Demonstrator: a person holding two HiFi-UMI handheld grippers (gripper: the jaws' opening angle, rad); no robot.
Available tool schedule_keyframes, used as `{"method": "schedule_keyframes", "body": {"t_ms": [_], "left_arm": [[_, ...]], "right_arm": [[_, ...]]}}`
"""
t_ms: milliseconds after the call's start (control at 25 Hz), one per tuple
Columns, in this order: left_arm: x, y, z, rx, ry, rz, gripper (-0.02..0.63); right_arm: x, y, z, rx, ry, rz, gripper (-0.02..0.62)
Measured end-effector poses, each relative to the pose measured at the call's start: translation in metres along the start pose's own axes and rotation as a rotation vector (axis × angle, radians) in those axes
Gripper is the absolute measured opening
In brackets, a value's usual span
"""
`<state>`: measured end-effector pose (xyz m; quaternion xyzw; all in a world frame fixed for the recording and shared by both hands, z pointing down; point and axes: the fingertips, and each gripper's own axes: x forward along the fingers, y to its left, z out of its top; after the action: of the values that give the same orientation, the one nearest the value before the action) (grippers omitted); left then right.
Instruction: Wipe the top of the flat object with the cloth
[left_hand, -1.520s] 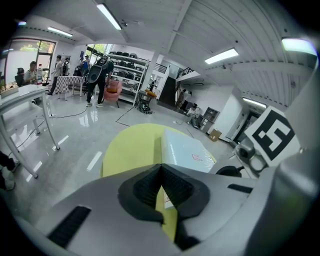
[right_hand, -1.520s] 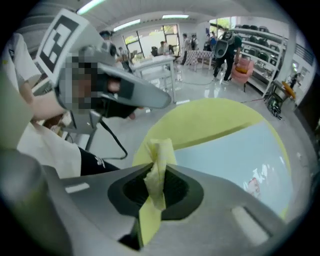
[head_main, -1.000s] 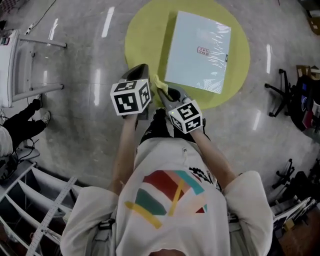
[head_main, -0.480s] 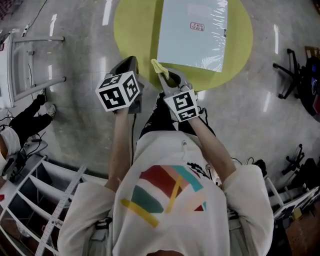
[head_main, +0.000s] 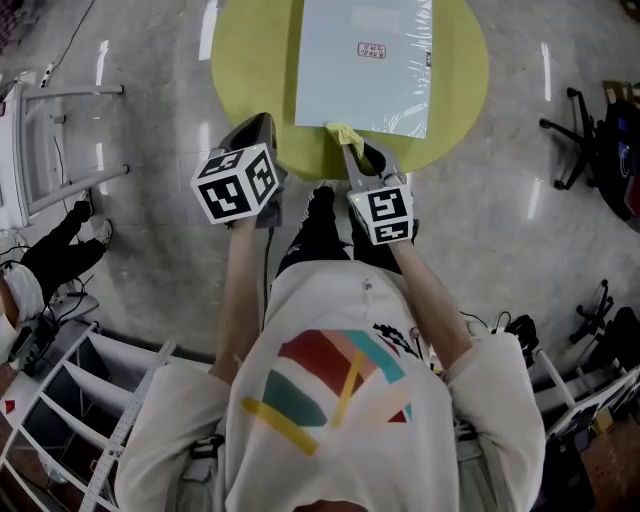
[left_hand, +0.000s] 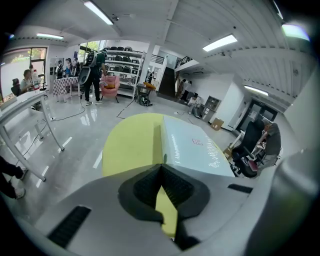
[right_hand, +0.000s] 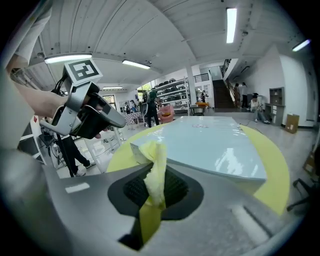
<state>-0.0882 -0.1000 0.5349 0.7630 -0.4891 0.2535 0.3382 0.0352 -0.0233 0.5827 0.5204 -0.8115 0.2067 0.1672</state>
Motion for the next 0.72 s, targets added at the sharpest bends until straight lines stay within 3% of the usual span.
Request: {"method": "schedule_keyframes", "body": {"t_ms": [320,720], "left_arm": [[0.015,-0.036,0.007,0.051,-0.001,-0.034,0.014],[0.028,-0.043,0.004,0.069,0.024,0.05,0.015]], "right_arm": [[-0.044,-0.062,-0.018,0.0,0.02,-0.138,0.026],[-0.085,-0.118,-0.036,0.043,0.029,-0.264,0.026]]}}
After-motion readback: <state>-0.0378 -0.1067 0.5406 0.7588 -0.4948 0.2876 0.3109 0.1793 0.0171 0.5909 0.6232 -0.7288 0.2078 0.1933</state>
